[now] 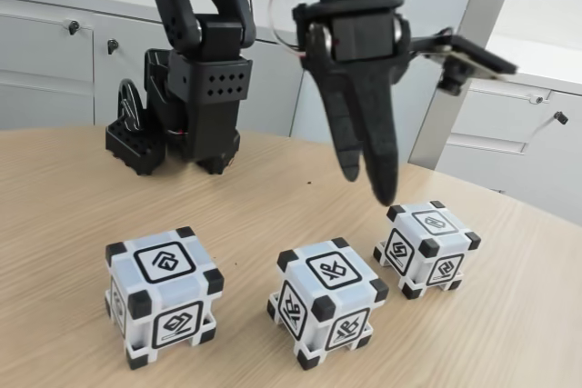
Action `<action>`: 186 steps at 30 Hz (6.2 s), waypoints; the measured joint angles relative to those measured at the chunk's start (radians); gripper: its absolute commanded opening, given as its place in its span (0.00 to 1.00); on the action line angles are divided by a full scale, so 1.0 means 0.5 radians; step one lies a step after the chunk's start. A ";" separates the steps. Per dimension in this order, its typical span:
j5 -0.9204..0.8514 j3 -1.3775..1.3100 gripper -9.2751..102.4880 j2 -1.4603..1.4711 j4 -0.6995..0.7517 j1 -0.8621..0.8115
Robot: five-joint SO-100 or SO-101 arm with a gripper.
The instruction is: Stack cubes from left to right.
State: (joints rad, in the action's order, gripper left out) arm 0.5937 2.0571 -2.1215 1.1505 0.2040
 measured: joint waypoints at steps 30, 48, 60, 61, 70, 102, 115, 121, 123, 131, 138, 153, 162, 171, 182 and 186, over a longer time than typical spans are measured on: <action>0.396 -0.733 0.43 1.006 -0.009 0.699; 0.273 -0.733 0.43 1.095 -0.003 0.699; 0.230 -0.638 0.40 1.095 -0.003 0.699; 0.230 -0.635 0.40 1.095 -0.003 0.699; 0.169 -0.635 0.41 1.095 -0.003 0.687; 0.018 -0.638 0.28 1.470 -0.015 0.663; 0.046 -0.641 0.25 1.463 -0.006 0.675; 0.046 -0.635 0.23 1.316 -0.003 0.672; 0.046 -0.635 0.22 1.193 -0.003 0.669; -0.021 -0.635 0.21 0.712 0.003 0.669; -0.089 -0.525 0.23 0.482 0.052 0.383; -0.150 -0.454 0.22 0.061 0.058 -0.261; -0.273 -0.454 0.23 -0.043 0.058 -0.620; -0.371 -0.454 0.24 -0.046 0.058 -0.795; -0.589 -0.454 0.24 -0.046 0.058 -1.043; -0.684 -0.448 0.24 -0.046 0.058 -1.071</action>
State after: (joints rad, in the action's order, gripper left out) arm 0.2516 1.8331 -2.1445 1.1796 -0.3313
